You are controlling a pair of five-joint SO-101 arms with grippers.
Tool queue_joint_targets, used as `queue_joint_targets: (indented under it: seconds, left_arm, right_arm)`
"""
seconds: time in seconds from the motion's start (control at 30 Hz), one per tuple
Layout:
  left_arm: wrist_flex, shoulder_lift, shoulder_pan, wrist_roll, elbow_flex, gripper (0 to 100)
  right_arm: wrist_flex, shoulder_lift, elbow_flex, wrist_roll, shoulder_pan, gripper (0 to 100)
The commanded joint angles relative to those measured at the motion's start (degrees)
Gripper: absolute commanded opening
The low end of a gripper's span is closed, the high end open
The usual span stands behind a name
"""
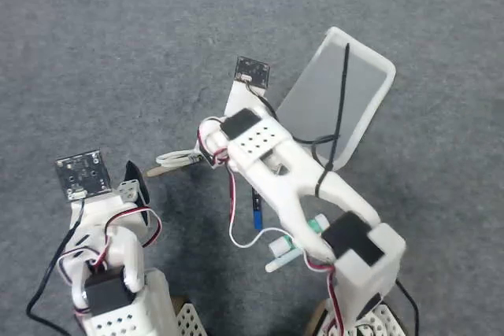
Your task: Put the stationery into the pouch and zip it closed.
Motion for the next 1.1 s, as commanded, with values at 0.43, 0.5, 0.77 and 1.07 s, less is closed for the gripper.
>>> queue_joint_targets:
  seconds: [0.43, 0.5, 0.77, 1.07]
  left_arm:
    - [-1.85, -1.32, -0.18, -0.35, -0.40, 14]
    - [-1.85, -1.32, -0.26, -0.35, -0.40, 14]
    - [-1.85, -1.32, -0.26, -0.35, -0.40, 14]
    - [-1.85, -1.32, -0.26, -0.44, -0.40, 14]
  right_arm:
    - [0.40, 12.44, -13.54, -7.47, 4.09, 19.5]
    - [0.40, 12.88, -14.07, -7.56, 5.32, 19.5]
    - [1.27, 12.53, -14.07, -9.58, 6.29, 19.5]
    - [2.07, 9.71, -13.71, -9.58, 6.29, 19.5]
